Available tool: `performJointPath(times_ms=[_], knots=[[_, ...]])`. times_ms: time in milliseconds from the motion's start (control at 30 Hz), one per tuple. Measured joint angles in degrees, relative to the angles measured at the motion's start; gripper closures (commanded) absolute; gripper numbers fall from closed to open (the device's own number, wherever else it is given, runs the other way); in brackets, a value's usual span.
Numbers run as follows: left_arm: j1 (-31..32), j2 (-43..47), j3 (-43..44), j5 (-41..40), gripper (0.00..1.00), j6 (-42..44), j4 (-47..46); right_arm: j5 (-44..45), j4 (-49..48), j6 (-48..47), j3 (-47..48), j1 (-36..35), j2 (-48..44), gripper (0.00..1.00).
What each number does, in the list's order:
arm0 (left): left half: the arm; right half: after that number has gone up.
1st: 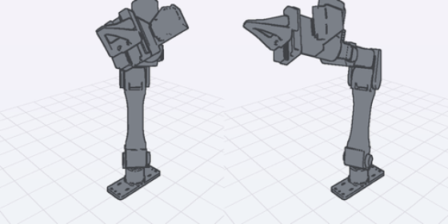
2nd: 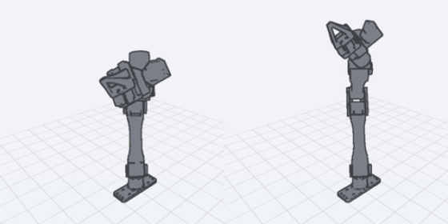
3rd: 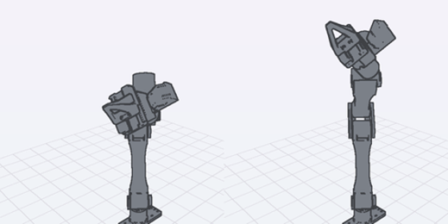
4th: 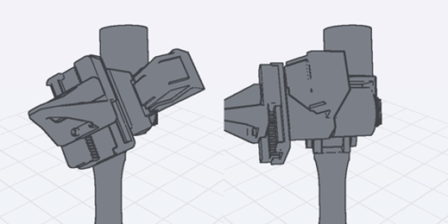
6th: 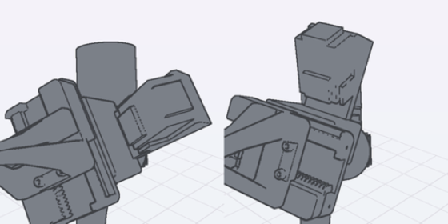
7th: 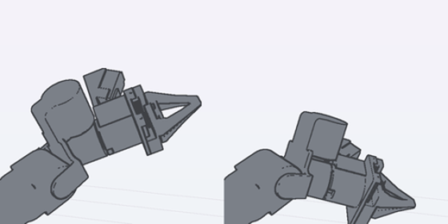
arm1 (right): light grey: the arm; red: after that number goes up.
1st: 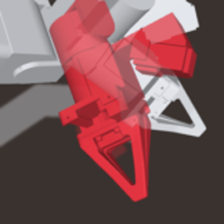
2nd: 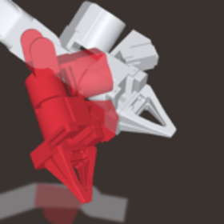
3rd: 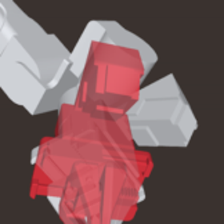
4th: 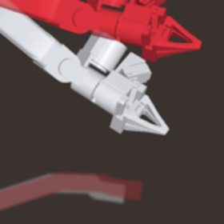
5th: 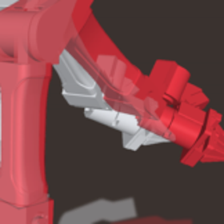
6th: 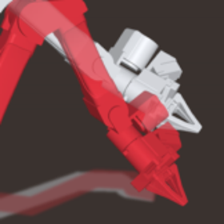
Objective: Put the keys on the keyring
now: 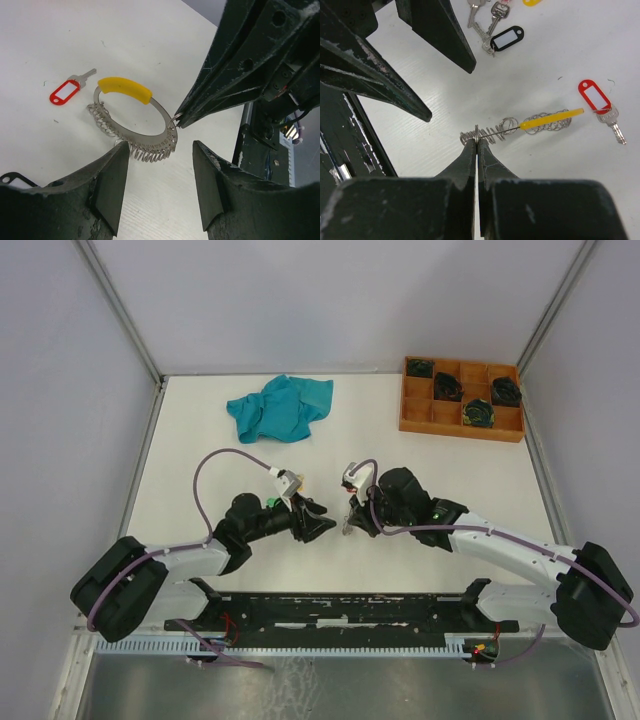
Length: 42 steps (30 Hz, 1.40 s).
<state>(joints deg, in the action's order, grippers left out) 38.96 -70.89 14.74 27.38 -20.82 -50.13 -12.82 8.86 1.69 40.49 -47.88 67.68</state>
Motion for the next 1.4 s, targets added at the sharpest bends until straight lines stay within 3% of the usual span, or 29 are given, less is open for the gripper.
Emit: performJointPath(times_ms=[467,767,1033,1400], knots=[[-0.3,-5.9,3.7,7.3,0.5,10.5,-2.1,3.0,-5.7,1.7,-2.2,0.0,-0.1,0.99],[-4.7,-9.5,6.6,13.1,0.44,15.6,-3.9,3.3,-10.7,1.6,-4.0,0.0,-0.1,0.99],[-6.6,-15.5,9.7,19.6,0.44,21.4,-4.5,4.8,-14.9,1.4,-5.0,0.0,-0.1,0.99],[-11.2,-21.9,17.9,31.0,0.67,23.5,-3.5,5.4,-17.7,-0.2,-5.0,0.0,1.3,0.99]])
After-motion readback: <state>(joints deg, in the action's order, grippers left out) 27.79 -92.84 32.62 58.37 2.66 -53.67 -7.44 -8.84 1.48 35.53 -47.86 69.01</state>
